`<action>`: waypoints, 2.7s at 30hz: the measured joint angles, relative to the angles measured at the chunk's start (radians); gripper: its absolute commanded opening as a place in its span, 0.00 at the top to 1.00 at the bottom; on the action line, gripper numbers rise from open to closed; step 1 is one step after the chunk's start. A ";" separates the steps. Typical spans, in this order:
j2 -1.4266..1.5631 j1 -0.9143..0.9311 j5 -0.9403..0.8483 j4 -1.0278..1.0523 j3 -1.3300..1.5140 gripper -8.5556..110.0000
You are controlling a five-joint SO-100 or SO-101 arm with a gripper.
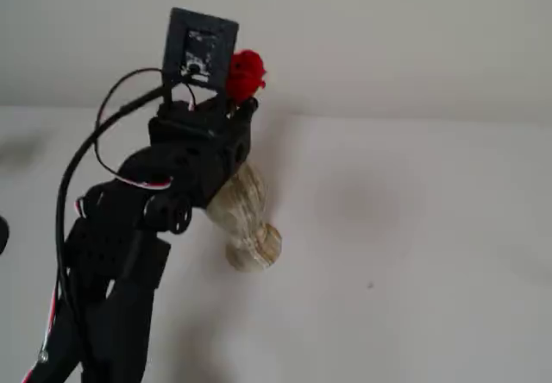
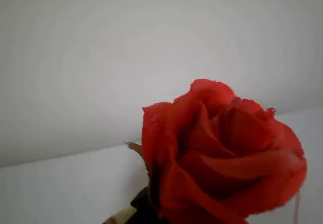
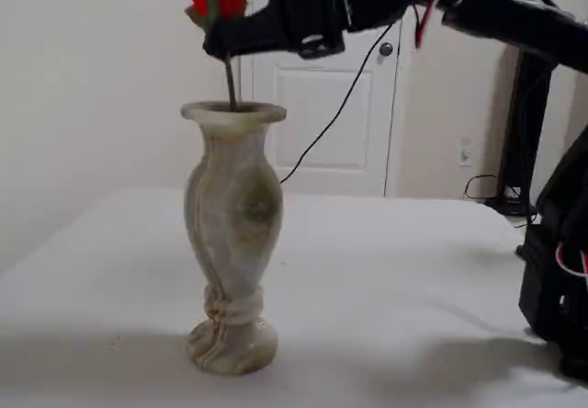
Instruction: Pick up rose from vase and place it onto the table
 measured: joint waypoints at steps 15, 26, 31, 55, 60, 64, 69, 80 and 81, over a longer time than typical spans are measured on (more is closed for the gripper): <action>0.080 0.084 -0.319 0.000 -0.213 0.93; 0.207 0.287 -0.626 0.000 -0.256 0.93; 0.285 0.379 -0.730 0.075 -0.230 0.93; 1.101 0.445 -1.035 -0.089 1.238 0.93; 1.293 0.422 -1.065 -0.087 1.491 0.90; 1.335 0.402 -1.057 -0.069 1.536 0.83; 1.330 0.374 -1.005 -0.094 1.539 0.76; 0.790 0.367 -0.916 -0.518 1.361 0.68; 0.718 0.374 -0.914 -0.565 1.331 0.68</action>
